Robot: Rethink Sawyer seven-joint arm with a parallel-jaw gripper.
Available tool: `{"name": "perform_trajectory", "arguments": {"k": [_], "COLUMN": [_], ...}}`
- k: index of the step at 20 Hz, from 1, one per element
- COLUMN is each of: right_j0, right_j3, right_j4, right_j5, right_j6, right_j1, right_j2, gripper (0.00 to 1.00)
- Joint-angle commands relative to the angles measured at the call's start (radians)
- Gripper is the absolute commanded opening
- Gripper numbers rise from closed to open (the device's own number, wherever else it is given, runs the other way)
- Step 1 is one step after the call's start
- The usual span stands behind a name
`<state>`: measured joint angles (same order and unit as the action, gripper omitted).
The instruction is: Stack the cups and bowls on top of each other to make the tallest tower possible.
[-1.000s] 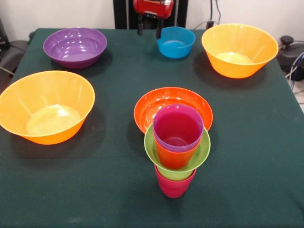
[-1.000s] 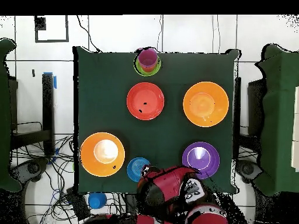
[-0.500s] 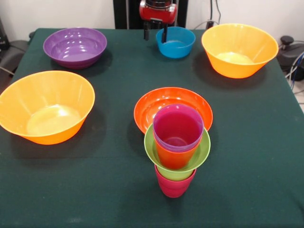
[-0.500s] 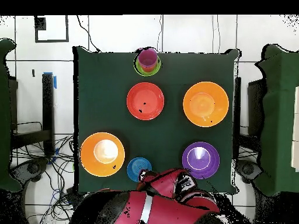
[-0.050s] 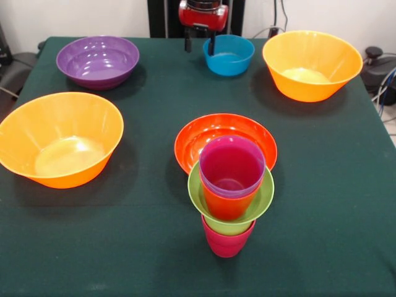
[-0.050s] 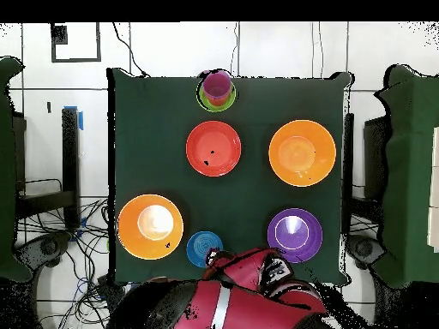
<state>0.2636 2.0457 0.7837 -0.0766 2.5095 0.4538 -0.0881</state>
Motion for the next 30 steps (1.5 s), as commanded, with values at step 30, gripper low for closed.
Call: {"name": "perform_trajectory", "arguments": {"k": [30], "right_j0": [-0.087], "right_j3": [-0.176], "right_j4": [-0.058], "right_j5": [-0.125], "right_j6": [0.047], "right_j1": [-0.173], "right_j2": [-0.006], "gripper": [1.0]}}
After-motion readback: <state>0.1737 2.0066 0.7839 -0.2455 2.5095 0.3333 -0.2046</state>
